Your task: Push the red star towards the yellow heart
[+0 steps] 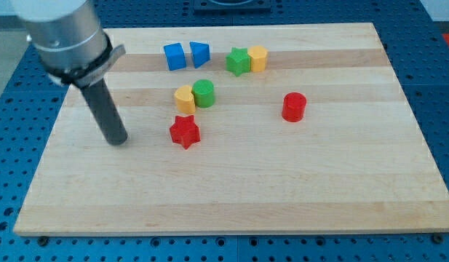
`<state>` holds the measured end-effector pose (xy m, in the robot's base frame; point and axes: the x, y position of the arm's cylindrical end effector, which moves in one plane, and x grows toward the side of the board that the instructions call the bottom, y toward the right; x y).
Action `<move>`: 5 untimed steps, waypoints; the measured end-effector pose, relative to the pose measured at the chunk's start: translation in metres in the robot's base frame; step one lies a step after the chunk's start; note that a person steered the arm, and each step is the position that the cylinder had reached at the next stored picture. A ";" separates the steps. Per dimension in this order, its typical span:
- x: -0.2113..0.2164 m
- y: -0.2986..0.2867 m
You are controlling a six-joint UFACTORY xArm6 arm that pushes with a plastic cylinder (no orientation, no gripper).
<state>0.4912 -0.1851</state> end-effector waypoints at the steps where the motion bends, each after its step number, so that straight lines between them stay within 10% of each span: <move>1: 0.023 0.042; 3: 0.017 0.118; 5: 0.016 0.056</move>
<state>0.5074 -0.1291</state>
